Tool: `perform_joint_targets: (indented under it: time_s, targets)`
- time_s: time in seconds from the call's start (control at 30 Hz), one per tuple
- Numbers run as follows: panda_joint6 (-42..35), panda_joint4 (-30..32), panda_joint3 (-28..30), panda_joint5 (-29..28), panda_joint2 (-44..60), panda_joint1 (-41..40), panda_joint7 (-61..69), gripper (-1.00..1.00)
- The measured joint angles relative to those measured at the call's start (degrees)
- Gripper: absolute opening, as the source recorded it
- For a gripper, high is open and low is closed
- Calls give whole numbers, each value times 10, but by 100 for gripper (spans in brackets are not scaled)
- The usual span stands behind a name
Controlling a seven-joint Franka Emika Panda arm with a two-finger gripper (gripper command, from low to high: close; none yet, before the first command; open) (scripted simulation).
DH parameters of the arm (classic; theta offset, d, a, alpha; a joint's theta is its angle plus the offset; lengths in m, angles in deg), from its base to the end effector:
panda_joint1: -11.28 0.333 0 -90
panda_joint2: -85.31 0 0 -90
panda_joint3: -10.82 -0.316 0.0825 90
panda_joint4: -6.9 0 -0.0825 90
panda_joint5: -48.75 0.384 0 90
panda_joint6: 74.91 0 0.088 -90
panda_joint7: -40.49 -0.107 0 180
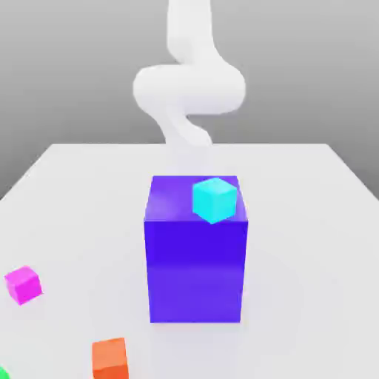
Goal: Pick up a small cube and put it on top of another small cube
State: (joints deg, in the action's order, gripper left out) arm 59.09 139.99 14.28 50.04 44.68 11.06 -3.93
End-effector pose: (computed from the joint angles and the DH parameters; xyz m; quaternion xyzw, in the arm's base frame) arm 0.3800 -0.0318 0.6702 -0.8518 0.3852 -0.3208 0.1525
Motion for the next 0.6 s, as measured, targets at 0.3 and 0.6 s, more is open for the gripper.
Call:
perform_joint_targets:
  time_s: [0.3, 0.6]
  targets:
    - [81, 48, 122, 61, 189, -18, 61, 0]
    - [159, 94, 214, 136, 378, -72, 132, 0]
